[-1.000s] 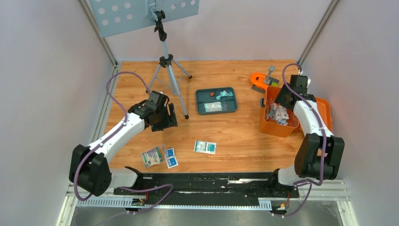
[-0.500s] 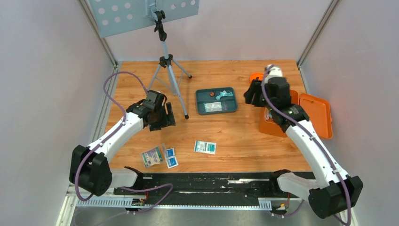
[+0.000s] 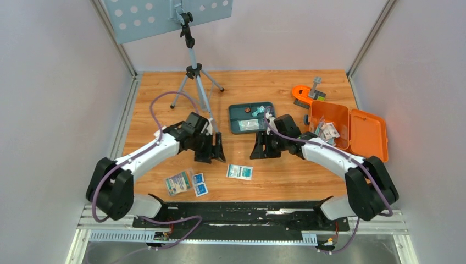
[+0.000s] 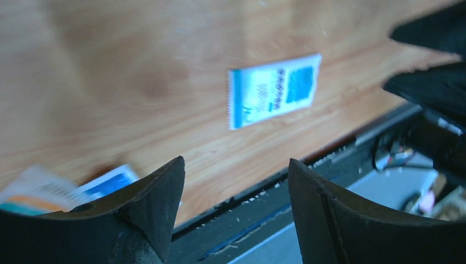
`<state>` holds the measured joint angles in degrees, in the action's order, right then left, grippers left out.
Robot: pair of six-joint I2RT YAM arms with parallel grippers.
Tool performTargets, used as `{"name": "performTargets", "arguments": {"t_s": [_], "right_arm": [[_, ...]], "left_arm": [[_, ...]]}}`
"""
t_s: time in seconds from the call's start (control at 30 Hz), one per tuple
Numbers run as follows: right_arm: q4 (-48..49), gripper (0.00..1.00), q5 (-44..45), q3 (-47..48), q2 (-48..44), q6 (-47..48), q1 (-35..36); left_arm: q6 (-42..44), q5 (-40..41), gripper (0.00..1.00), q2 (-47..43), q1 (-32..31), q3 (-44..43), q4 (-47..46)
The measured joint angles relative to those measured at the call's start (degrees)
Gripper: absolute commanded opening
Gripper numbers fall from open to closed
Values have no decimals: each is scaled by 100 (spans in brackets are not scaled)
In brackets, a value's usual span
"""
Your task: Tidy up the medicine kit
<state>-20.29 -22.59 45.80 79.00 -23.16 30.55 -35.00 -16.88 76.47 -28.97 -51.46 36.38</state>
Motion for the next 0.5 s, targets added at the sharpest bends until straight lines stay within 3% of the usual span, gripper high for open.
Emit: {"name": "performTargets", "arguments": {"t_s": [0.17,0.5], "right_arm": [[697,59,-581,-85,590,-332,-39],[1506,58,-1036,-509,1185,-684,-284]], "left_arm": [[-136,-1025,76,748,-660,234,-892],[-750,-1912,73,1884,-623,551,-2411]]}}
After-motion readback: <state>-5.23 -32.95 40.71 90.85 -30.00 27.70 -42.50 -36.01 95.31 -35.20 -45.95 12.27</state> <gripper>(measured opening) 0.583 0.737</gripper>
